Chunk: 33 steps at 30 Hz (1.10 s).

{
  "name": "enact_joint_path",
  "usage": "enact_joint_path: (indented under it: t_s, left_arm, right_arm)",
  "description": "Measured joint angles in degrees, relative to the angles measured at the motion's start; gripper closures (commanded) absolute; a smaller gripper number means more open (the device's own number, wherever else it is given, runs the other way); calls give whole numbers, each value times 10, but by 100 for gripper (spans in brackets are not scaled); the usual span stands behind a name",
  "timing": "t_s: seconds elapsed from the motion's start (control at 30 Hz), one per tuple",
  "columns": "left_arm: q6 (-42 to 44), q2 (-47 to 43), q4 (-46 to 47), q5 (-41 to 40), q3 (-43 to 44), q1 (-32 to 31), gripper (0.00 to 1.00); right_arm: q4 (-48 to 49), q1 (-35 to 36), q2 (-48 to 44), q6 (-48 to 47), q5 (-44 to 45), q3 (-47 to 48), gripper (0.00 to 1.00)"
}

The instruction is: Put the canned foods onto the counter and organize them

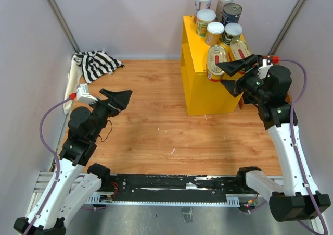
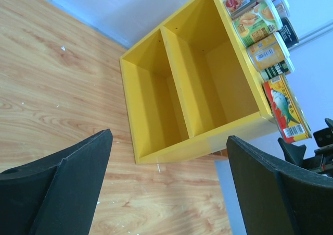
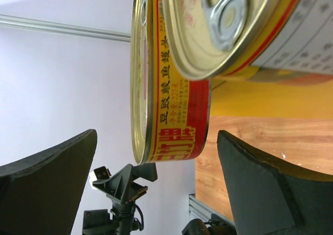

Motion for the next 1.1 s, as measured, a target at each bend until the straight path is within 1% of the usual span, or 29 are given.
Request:
enact_joint_path:
  t_s: [0.13, 0.37, 0.43, 0.5, 0.67, 0.77, 0.93, 1.0, 1.1]
  left_arm:
    - [1, 0, 0, 1, 4, 0, 4]
    - [1, 7, 5, 2, 6, 0, 5]
    - [1, 14, 10, 2, 6, 0, 5]
    - [1, 22, 16, 5, 6, 0, 5]
    - [1, 44, 33, 6, 6, 0, 5]
    - [1, 56, 37, 6, 6, 0, 5]
    - [3, 67, 44, 5, 6, 0, 5]
    - [3, 71, 50, 5, 6, 0, 5]
    - [3, 77, 56, 5, 6, 0, 5]
  right_arm:
    - [-46, 5, -14, -46, 18, 21, 2]
    - [-149, 38, -61, -169, 69, 59, 1]
    - [-186, 58, -74, -212, 94, 70, 1]
    - [-220, 94, -80, -256, 124, 87, 1]
    - [-263, 224, -89, -363, 224, 109, 1]
    - [-272, 302, -86, -421, 305, 112, 1]
    - [-264, 410, -64, -511, 466, 112, 14]
    - [-256, 432, -50, -544, 520, 112, 19]
    - [-233, 441, -30, -590, 591, 112, 22]
